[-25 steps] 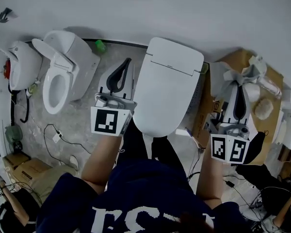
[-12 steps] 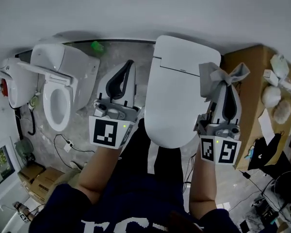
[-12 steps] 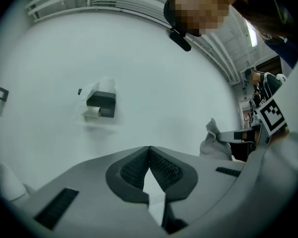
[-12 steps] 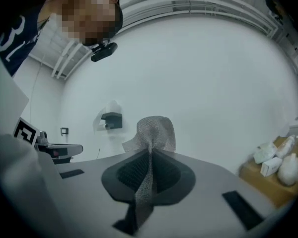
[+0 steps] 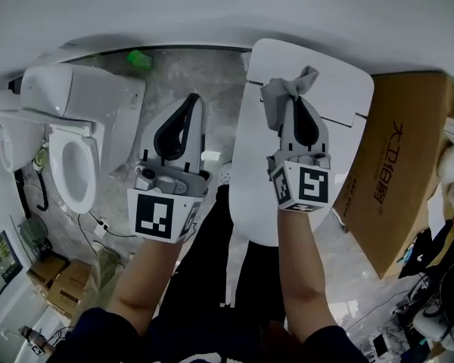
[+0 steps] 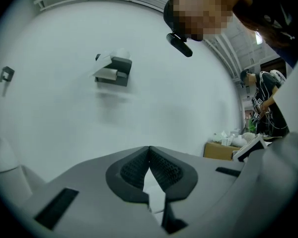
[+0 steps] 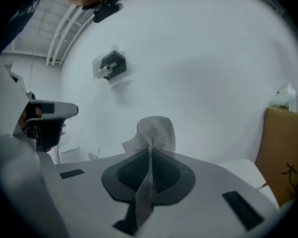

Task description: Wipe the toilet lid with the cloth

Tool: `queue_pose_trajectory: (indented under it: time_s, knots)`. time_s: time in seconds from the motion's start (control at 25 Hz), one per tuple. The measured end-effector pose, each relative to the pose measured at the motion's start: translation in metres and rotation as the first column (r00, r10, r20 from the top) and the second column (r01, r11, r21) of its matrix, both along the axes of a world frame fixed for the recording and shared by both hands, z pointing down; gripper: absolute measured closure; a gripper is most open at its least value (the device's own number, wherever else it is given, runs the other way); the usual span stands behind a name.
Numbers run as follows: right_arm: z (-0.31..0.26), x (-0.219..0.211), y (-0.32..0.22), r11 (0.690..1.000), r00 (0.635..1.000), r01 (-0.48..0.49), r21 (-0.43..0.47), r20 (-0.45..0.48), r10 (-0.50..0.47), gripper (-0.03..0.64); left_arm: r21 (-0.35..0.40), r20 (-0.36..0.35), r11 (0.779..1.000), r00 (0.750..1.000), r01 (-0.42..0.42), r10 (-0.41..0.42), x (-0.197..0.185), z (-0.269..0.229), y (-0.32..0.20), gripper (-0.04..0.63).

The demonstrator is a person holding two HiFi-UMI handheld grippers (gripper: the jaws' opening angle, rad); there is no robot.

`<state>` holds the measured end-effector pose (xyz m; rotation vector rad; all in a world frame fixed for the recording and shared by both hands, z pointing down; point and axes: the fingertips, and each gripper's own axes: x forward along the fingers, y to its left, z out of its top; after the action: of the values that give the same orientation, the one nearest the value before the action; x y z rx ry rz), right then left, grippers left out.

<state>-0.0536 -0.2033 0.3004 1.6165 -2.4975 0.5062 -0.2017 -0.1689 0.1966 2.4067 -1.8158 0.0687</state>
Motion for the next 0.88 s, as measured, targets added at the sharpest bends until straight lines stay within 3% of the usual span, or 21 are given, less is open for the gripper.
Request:
queue_pose_trajectory:
  time_s: [0.24,0.44,0.56,0.72,0.88]
  knots:
    - [0.123,-0.037,-0.010,0.986,0.989,0.044,-0.160,-0.133,-0.066,0.581,-0.049,-0.032,0.999,0.999,0.020,-0.021,-0.011,0.067,0.004,0.575]
    - [0.175,-0.052,-0.010,0.963,0.967,0.074,-0.259,-0.217,-0.133,0.581,-0.073,-0.045,0.997,0.999,0.017,-0.020,-0.012,0.100,0.013,0.575]
    - [0.197,-0.062,-0.006,0.942,0.929,0.104,-0.319,-0.308,-0.206,0.580,-0.093,-0.049,0.996,0.999,0.016,-0.021,-0.016,0.115,0.019,0.575]
    - [0.211,-0.071,0.001,0.923,0.838,0.153,-0.354,-0.449,-0.311,0.581,-0.108,-0.051,0.994,0.998,0.014,-0.020,-0.019,0.123,0.027,0.575]
    - [0.212,-0.070,0.000,0.908,0.817,0.187,-0.376,-0.453,-0.356,0.581,-0.110,-0.040,0.994,0.999,0.011,-0.015,-0.016,0.123,0.028,0.575]
